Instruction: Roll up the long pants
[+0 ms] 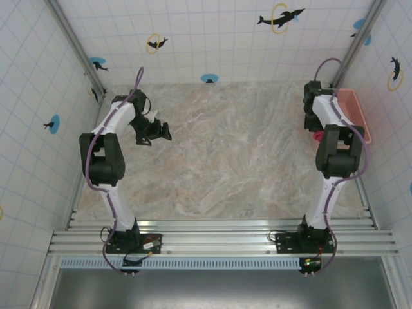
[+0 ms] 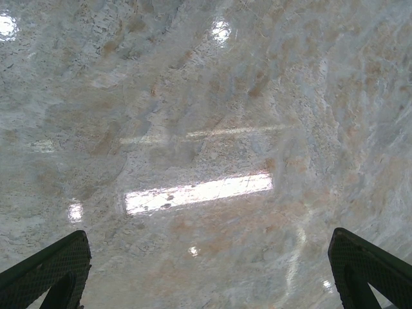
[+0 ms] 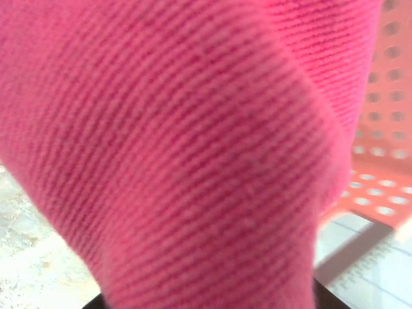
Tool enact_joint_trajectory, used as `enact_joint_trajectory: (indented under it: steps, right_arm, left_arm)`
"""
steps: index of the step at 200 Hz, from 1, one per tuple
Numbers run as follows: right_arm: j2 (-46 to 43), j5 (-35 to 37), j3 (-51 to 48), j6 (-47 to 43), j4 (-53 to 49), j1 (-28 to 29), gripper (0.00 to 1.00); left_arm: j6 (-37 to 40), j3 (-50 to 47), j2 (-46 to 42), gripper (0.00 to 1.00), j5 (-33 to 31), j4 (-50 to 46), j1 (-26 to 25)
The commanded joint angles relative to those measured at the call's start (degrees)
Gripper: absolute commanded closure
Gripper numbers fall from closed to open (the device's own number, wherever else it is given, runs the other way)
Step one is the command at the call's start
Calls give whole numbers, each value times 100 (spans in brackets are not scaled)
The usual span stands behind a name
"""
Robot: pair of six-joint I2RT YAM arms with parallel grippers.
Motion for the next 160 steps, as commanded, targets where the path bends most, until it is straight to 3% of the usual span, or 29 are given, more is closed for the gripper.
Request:
enact_joint_trajectory:
  steps: [1, 42, 65, 80, 106, 132, 137, 160]
  right_arm:
    - [-401, -1334, -691, 833, 568, -340, 100]
    - [-755, -1930, -1243, 1483, 881, -719, 99]
    - [-763, -2456, -1362, 1831, 931, -980, 78]
    - [-762, -2541, -1359, 1977, 842, -1060, 54]
    - [-875, -1896, -1173, 2148, 428, -1060, 28]
    - [-1282, -1096, -1118, 2369, 304, -917, 17]
    - [-1361, -864, -1086, 2437, 226, -863, 0]
    - [-1755, 232, -904, 2699, -185, -582, 2]
  left_arm:
    - [177, 1, -98, 3, 63, -95, -16]
    - [231, 44, -89, 3, 77, -157, -22]
    - [215, 36, -77, 3, 92, -117, -23]
    - [184, 27, -66, 3, 108, -66, -11]
    - [191, 31, -82, 3, 36, -16, -15]
    - [327, 86, -130, 3, -309, -47, -19]
    - [373, 101, -138, 3, -388, -58, -8]
    - [494, 123, -185, 3, -765, -107, -17]
